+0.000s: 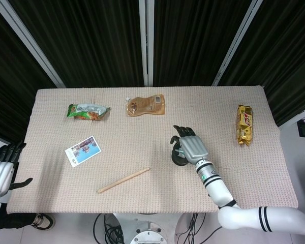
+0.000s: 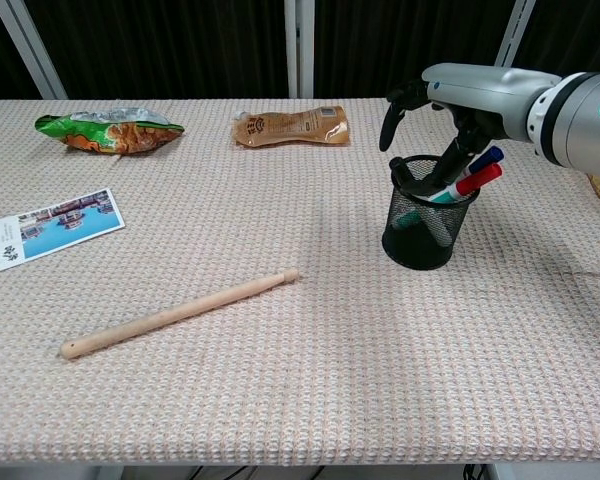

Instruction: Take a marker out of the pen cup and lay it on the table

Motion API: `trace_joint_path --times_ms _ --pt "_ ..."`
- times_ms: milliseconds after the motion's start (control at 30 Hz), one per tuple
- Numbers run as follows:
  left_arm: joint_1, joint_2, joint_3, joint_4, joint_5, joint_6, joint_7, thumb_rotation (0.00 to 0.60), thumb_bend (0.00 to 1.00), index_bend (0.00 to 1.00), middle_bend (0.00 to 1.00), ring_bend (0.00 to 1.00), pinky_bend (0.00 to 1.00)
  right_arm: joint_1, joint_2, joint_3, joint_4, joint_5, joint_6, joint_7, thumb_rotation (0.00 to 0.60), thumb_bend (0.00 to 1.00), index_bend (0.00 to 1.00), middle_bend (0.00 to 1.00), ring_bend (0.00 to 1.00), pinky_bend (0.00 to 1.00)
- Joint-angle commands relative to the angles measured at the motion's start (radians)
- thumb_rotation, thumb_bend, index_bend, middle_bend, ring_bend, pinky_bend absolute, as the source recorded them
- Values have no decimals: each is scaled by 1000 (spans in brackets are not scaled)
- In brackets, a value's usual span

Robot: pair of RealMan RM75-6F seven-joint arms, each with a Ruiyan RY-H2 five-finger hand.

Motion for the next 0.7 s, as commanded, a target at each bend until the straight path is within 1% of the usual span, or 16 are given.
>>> trace_joint_path --times_ms 33,167,433,700 --pt "0 0 0 1 0 0 -1 600 106 42 0 0 0 2 -2 -4 3 0 5 1 600 211 411 18 0 0" --pt "0 0 0 1 0 -1 -2 600 106 42 0 0 0 7 -3 -8 4 2 13 1 600 236 439 22 0 0" --pt "0 -1 0 -1 -1 -2 0 600 106 42 0 0 0 14 -2 -16 7 10 14 5 600 250 452 23 0 0" --pt "0 -1 -1 1 -3 -4 -3 600 106 42 0 0 0 16 5 -24 9 3 5 23 600 296 485 27 0 0"
